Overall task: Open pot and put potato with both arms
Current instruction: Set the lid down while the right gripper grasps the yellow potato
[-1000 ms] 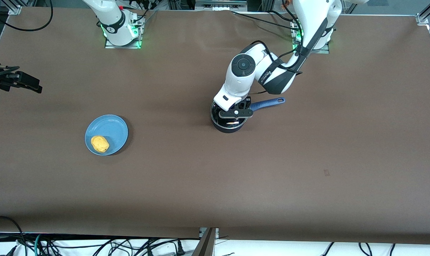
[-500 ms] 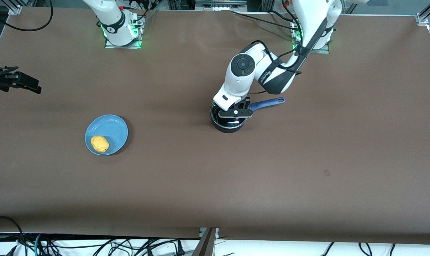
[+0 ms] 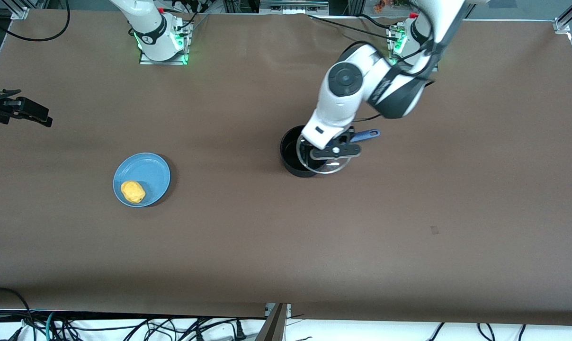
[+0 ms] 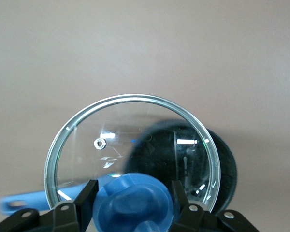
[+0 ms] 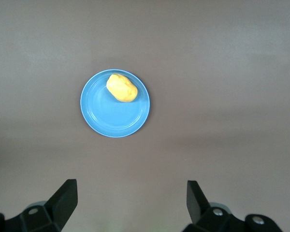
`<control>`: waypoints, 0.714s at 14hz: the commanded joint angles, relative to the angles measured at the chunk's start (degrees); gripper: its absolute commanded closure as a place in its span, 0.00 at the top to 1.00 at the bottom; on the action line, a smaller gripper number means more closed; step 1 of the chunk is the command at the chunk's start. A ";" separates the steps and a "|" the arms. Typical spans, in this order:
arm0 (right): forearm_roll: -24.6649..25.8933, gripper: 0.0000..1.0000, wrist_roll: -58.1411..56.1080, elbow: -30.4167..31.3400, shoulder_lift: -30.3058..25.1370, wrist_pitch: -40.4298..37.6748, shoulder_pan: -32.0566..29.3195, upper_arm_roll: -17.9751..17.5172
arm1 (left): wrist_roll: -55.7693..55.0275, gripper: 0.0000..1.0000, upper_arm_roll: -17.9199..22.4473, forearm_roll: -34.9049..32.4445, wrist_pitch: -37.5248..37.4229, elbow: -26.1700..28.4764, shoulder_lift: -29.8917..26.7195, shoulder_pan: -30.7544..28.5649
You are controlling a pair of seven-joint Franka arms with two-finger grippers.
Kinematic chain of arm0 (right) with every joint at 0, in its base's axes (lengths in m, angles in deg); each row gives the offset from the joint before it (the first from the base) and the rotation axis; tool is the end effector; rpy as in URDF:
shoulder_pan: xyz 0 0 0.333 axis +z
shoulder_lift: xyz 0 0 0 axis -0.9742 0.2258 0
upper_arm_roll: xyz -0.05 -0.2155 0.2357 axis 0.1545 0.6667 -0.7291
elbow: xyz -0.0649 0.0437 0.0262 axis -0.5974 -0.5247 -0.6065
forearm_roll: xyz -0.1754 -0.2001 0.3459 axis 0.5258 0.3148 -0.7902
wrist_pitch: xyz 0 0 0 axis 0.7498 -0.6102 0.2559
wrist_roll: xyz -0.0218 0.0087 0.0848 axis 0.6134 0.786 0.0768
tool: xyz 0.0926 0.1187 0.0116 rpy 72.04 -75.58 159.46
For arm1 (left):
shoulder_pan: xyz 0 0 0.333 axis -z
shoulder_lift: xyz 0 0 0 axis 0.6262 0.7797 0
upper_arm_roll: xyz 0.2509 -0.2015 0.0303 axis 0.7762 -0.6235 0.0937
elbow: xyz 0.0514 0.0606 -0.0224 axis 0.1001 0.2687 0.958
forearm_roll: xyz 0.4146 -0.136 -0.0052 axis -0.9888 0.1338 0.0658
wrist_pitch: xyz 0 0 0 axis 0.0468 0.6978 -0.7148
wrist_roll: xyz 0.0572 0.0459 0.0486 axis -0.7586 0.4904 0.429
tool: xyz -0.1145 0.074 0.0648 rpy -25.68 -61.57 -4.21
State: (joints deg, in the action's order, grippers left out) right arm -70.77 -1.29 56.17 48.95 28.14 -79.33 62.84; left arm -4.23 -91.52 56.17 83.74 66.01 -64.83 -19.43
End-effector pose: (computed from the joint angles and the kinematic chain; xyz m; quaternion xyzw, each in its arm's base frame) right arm 0.6209 -0.0381 0.5584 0.9987 -0.0234 -0.0378 0.0238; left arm 0.5622 -0.3945 0.3353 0.9986 0.0492 -0.0177 0.0072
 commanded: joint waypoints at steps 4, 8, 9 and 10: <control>0.63 1.00 -0.88 -1.12 3.80 0.01 0.44 -0.72 | 35.64 0.54 3.50 6.34 -13.86 3.07 -15.13 -19.32; 1.77 1.00 -4.40 1.41 13.20 9.03 3.87 -0.89 | 58.13 0.55 13.60 6.34 -15.46 3.15 -15.57 -24.07; 1.86 1.00 -4.75 3.25 15.31 13.15 3.87 -0.89 | 61.85 0.54 15.80 6.34 -14.50 3.15 -14.53 -25.04; 2.21 1.00 -5.71 5.36 16.89 17.11 3.78 -0.89 | 64.75 0.54 17.39 6.17 -11.79 3.24 -12.43 -25.92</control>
State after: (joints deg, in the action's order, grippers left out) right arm -69.89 -4.49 58.96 62.29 39.33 -75.45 61.85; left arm 53.45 -76.39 61.36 68.94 68.59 -79.12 -43.93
